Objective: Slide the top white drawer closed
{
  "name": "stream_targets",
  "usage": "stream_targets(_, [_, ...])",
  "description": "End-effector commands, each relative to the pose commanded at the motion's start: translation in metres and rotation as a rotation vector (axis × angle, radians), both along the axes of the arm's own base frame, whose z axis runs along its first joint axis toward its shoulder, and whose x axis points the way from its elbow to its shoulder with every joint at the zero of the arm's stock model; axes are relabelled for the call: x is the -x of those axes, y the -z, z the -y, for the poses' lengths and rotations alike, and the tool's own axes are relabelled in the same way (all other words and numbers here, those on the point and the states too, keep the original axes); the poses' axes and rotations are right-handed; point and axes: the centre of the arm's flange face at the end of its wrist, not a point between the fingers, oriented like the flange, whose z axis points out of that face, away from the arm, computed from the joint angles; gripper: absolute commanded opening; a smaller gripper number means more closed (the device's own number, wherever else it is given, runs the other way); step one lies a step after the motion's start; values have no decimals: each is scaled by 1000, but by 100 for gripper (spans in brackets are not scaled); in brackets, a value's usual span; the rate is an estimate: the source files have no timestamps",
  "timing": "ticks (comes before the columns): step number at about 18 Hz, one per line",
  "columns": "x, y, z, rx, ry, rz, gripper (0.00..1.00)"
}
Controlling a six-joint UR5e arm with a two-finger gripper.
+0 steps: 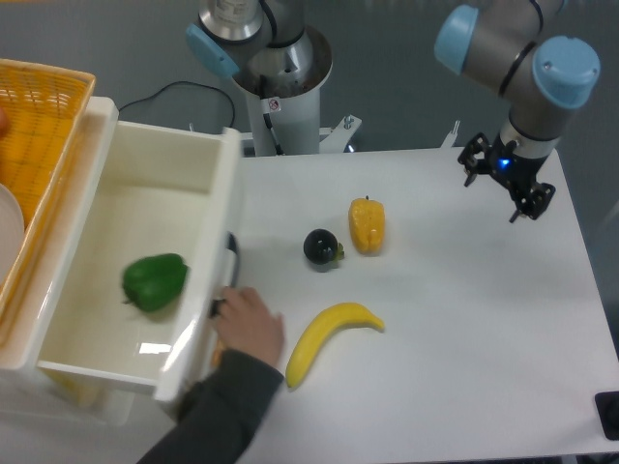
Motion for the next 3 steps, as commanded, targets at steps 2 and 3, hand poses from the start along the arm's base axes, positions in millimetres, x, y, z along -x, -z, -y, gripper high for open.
stream_targets(2, [1, 1, -3, -3, 2, -10, 100])
stream_targets(3, [0, 1, -3, -5, -3, -13, 100])
